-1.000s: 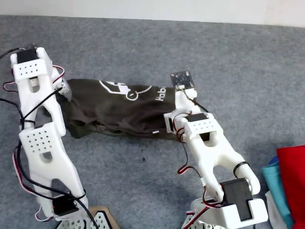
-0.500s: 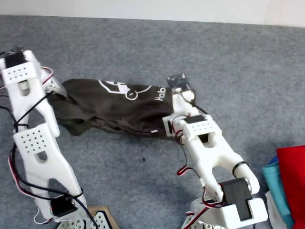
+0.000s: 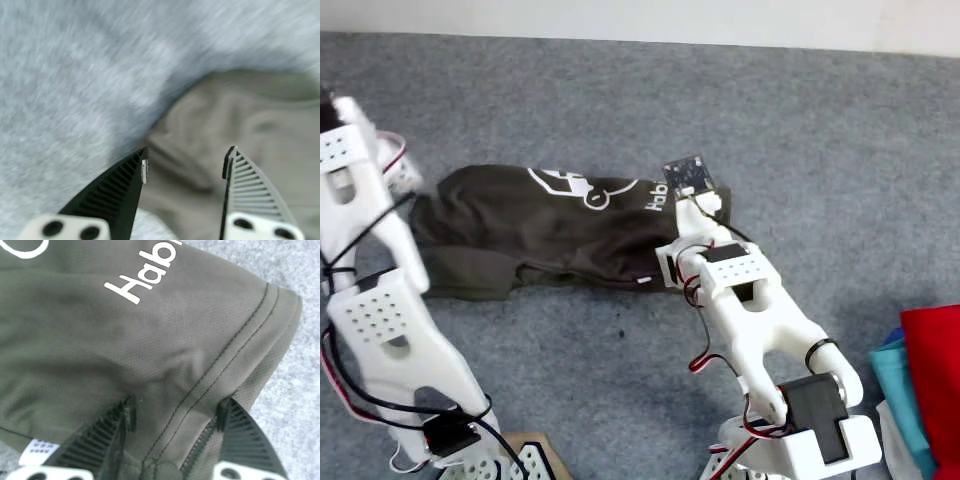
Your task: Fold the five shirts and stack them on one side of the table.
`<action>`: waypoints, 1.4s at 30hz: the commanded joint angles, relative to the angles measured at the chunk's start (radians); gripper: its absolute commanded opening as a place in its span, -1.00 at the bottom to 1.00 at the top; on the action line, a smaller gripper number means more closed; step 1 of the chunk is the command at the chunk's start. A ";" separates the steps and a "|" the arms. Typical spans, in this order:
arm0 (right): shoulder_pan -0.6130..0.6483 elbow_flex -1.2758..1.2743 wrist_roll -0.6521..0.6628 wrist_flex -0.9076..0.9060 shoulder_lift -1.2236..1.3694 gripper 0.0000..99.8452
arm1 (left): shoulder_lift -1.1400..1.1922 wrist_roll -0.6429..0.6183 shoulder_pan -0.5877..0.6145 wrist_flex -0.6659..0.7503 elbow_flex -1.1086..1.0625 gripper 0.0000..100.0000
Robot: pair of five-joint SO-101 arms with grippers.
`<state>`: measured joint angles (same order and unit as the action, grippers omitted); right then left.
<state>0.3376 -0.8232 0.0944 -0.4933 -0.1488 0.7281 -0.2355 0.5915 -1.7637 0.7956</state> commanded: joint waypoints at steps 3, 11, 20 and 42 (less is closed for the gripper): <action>0.010 0.002 0.012 0.016 -0.041 -0.47 | -0.186 0.172 0.053 -0.011 -0.295 -0.50; 0.010 0.002 0.012 0.016 -0.041 -0.47 | -0.479 0.272 0.153 0.057 -0.616 -0.50; 0.010 0.002 0.012 0.016 -0.041 -0.47 | -0.490 0.330 0.186 0.322 -0.901 -0.50; 0.012 -0.012 0.012 0.016 -0.042 -0.47 | -0.487 0.187 -0.008 0.766 -1.093 -0.50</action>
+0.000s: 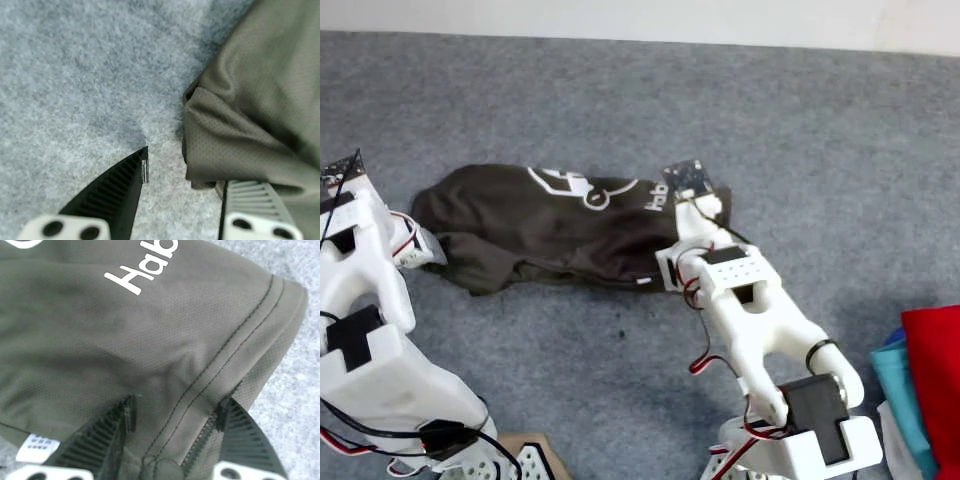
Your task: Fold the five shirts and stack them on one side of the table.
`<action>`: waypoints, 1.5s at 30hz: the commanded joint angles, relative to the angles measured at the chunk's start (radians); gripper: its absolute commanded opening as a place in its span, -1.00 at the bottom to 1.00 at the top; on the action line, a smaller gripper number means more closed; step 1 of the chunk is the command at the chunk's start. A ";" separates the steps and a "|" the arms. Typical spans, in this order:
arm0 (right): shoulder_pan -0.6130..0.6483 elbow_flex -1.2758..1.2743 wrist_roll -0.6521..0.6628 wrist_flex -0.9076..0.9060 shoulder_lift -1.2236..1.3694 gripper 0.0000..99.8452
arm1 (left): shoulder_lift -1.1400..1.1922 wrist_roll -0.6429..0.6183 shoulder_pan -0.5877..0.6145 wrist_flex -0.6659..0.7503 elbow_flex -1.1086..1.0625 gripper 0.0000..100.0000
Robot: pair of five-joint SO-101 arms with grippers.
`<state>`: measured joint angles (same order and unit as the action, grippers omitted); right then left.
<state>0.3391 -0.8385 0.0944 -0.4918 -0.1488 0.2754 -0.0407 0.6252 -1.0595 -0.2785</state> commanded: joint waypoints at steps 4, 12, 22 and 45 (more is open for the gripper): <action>0.010 0.004 0.012 0.015 -0.042 -0.47 | -0.035 -0.005 -0.074 0.137 -0.051 -0.67; 0.010 0.004 0.012 0.015 -0.042 -0.47 | -0.035 -0.005 -0.097 0.180 -0.056 -0.99; 0.010 0.004 0.012 0.015 -0.042 -0.47 | -0.048 -0.005 -0.142 -0.081 0.050 -0.99; 0.010 0.004 0.014 0.015 -0.042 -0.47 | -0.036 -0.213 -0.186 -0.466 0.595 -0.99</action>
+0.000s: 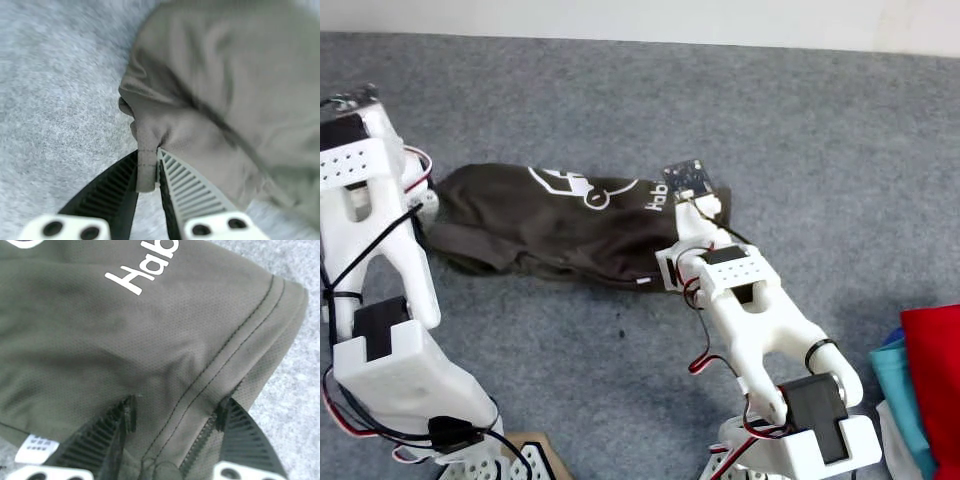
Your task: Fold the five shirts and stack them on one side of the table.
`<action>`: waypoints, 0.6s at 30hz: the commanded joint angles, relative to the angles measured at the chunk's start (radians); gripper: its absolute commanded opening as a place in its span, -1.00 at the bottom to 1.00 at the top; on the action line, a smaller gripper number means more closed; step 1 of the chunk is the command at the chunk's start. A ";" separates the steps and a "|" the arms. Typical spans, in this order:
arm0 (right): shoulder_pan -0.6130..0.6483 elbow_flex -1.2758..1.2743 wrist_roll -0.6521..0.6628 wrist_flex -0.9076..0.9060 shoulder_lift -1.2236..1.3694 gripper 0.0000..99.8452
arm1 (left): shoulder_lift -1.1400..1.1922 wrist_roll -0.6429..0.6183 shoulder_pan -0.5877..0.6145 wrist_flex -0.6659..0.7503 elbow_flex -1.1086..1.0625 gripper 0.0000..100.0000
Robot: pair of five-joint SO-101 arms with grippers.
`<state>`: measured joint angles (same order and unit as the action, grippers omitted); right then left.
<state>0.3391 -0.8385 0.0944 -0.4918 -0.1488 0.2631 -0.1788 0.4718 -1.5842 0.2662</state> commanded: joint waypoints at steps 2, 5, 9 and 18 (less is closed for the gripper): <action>0.010 0.004 0.014 0.015 -0.042 -0.47 | -0.022 -0.112 -0.056 0.114 0.041 -0.99; 0.010 0.004 0.014 0.015 -0.042 -0.47 | 0.013 -0.141 -0.090 0.170 0.031 -0.99; 0.010 0.004 0.014 0.015 -0.042 -0.47 | 0.120 -0.172 -0.108 0.213 0.071 -0.99; 0.013 0.004 0.035 0.015 -0.042 -0.47 | 0.430 -0.210 -0.102 0.160 0.355 -0.69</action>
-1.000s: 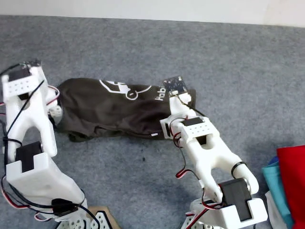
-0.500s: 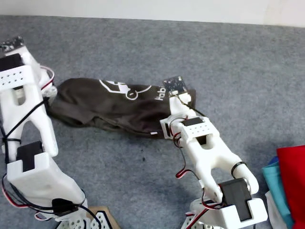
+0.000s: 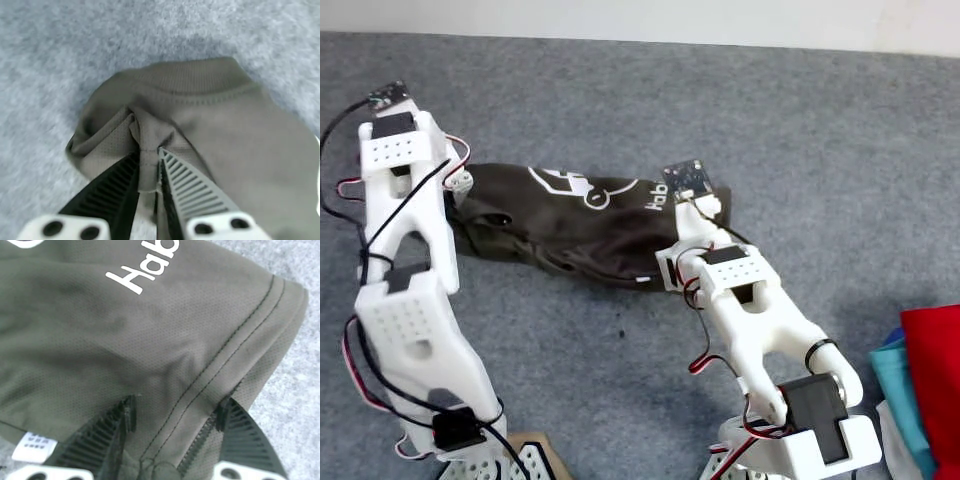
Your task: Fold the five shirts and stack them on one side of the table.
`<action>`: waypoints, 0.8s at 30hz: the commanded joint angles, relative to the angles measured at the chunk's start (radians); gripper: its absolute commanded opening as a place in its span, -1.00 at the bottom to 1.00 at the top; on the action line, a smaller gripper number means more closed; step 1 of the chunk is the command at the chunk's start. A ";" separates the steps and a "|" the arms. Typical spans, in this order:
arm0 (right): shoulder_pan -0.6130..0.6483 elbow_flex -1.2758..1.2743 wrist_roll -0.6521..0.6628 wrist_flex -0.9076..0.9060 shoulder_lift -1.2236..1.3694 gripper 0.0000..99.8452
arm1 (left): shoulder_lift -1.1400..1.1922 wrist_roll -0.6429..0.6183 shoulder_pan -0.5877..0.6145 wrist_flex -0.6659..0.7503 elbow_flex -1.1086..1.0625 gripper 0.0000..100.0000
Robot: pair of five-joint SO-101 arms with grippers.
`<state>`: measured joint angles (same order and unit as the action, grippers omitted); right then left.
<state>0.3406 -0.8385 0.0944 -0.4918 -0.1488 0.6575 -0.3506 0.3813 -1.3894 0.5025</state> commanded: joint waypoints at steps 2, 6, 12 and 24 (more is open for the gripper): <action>0.030 0.002 0.066 0.013 -0.042 -0.47 | 0.074 -0.094 -0.001 -0.103 0.203 -0.56; 0.045 -0.016 0.075 0.015 -0.045 -0.47 | 0.097 -0.112 0.004 -0.281 0.378 -0.50; 0.045 -0.019 0.075 0.015 -0.050 -0.47 | 0.094 -0.029 0.021 -0.379 0.495 -0.49; 0.045 -0.016 0.075 0.015 -0.051 -0.47 | -0.142 0.155 -0.019 -0.384 0.171 -0.50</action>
<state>0.3759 -0.8600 0.1573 -0.4918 -0.1488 0.6728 -0.2447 0.4043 -1.7622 0.8155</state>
